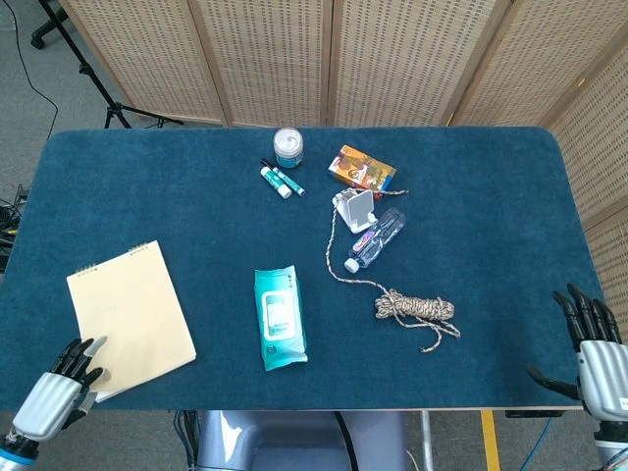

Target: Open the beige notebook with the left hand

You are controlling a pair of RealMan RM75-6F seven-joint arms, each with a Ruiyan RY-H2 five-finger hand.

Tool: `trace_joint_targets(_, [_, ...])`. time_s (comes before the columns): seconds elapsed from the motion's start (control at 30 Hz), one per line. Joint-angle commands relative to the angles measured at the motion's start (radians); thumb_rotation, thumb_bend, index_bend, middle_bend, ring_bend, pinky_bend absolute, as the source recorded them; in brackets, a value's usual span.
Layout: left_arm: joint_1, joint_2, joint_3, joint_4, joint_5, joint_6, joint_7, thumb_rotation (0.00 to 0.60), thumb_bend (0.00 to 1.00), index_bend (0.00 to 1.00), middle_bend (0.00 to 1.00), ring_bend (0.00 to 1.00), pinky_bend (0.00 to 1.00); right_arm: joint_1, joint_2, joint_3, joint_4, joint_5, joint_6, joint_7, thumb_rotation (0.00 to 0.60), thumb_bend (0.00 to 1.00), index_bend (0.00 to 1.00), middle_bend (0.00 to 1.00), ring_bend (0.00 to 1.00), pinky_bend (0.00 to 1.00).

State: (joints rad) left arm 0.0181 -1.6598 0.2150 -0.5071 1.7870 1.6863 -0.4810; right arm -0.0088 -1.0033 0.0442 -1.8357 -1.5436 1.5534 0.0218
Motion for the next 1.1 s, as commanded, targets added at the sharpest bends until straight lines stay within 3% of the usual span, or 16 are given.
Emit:
trace_joint_targets(0.03, [-0.009,-0.010,-0.002,0.004,0.008,0.025,-0.019,0.600,0.57,0.76,0.00,0.00,0.00,0.000,0.000,-0.001,0.000,0.000,-0.001,-0.001,0.600,0.00,0.00,0.00,0.00,0.00])
trace_joint_targets(0.57, [-0.069,0.001,0.028,-0.075,0.075,0.073,-0.008,0.600,0.58,0.78,0.00,0.00,0.00,0.000,0.000,0.001,0.001,0.003,0.001,0.003,0.600,0.00,0.00,0.00,0.00,0.00])
trace_joint_targets(1.1, [-0.157,0.039,0.098,-0.321,0.218,0.103,0.088,0.600,0.58,0.79,0.00,0.00,0.00,0.004,-0.005,0.003,0.004,0.008,-0.006,-0.005,0.600,0.00,0.00,0.00,0.00,0.00])
